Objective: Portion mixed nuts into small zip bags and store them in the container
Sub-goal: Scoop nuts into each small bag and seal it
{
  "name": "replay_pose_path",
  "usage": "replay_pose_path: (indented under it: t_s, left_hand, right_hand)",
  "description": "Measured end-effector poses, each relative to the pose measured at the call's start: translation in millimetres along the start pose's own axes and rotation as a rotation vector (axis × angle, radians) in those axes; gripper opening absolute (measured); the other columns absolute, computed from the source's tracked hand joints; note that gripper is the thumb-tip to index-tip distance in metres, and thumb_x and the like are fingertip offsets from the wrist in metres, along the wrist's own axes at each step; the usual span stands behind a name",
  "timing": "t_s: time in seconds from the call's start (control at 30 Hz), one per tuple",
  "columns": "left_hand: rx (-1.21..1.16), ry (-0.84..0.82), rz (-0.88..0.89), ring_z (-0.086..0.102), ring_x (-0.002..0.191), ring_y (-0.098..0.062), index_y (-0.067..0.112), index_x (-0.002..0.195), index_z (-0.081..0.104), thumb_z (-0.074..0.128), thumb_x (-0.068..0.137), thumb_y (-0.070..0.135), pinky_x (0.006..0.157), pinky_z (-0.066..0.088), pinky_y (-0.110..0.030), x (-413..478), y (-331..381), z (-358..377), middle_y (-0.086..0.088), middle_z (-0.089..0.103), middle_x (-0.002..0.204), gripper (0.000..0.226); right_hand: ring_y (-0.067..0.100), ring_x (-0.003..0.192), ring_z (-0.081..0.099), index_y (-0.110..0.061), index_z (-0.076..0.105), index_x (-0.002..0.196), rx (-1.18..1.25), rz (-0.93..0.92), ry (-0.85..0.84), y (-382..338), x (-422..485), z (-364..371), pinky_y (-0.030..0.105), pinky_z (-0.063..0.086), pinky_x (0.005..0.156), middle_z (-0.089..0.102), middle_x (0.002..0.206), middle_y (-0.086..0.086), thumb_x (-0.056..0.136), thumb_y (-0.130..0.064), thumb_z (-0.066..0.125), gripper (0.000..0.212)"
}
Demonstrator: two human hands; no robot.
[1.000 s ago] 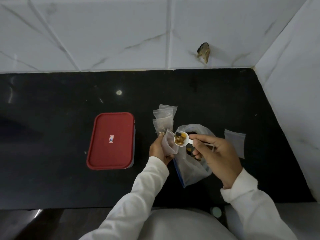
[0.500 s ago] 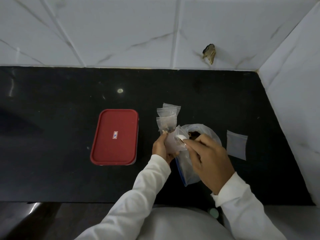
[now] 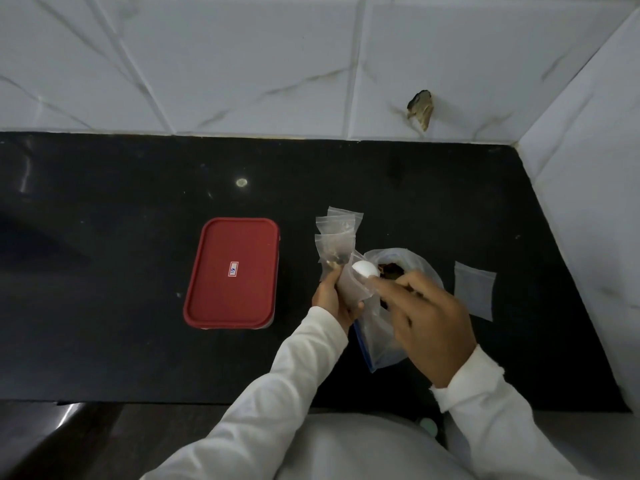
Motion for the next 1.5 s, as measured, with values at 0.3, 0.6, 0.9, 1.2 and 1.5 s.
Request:
replay_pose_path:
  t_s: [0.3, 0.6, 0.9, 1.2, 1.5]
  left_hand:
    - [0.013, 0.048, -0.039, 0.064, 0.076, -0.021, 0.020, 0.128, 0.061, 0.059, 0.092, 0.042, 0.043, 0.048, -0.022, 9, -6, -9, -0.010, 0.065, 0.113, 0.043]
    - [0.039, 0.087, -0.090, 0.059, 0.069, -0.017, 0.019, 0.135, 0.057, 0.053, 0.093, 0.045, 0.044, 0.048, -0.022, 18, -24, -20, -0.007, 0.065, 0.108, 0.049]
    - [-0.034, 0.132, -0.074, 0.059, 0.045, -0.016, 0.016, 0.130, 0.062, 0.054, 0.093, 0.044, 0.047, 0.047, -0.028, 21, -33, -19, -0.005, 0.063, 0.071, 0.047]
    - [-0.054, 0.176, -0.079, 0.067, 0.081, -0.027, 0.017, 0.110, 0.068, 0.054, 0.095, 0.041, 0.068, 0.055, -0.039, 13, -32, -14, -0.012, 0.070, 0.092, 0.031]
    - [-0.021, 0.133, -0.045, 0.064, 0.061, -0.021, 0.016, 0.121, 0.066, 0.056, 0.092, 0.046, 0.069, 0.055, -0.031, 16, -29, -16, -0.009, 0.070, 0.083, 0.043]
  right_hand:
    - [0.013, 0.085, 0.061, -0.017, 0.071, 0.106, 0.094, 0.453, -0.248, 97, -18, 10, 0.036, 0.055, 0.078, 0.065, 0.097, 0.003, 0.091, -0.016, 0.062, 0.018]
    - [0.022, 0.115, 0.051, -0.021, 0.053, 0.134, -0.231, 0.334, -0.757, 86, -36, 67, 0.033, 0.049, 0.093, 0.044, 0.131, 0.004, 0.091, -0.018, 0.060, 0.043]
    - [0.025, 0.099, 0.059, -0.016, 0.072, 0.101, -0.075, 0.447, -0.773, 96, -35, 79, 0.034, 0.050, 0.086, 0.056, 0.113, 0.005, 0.087, -0.013, 0.063, 0.017]
    - [0.008, 0.089, 0.064, -0.026, 0.076, 0.090, 0.334, 0.809, -0.721, 117, -54, 86, 0.012, 0.043, 0.077, 0.071, 0.094, -0.010, 0.092, -0.014, 0.060, 0.020]
    - [0.014, 0.072, 0.067, -0.020, 0.076, 0.098, 0.705, 1.151, -0.567, 132, -67, 84, 0.028, 0.055, 0.079, 0.072, 0.076, 0.004, 0.092, -0.015, 0.064, 0.015]
Point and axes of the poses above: each hand's wrist, its own x-axis towards the middle knuckle, its own z-axis out of the palm, y = z × x, the point moved 7 cm from there along x, towards the middle knuckle
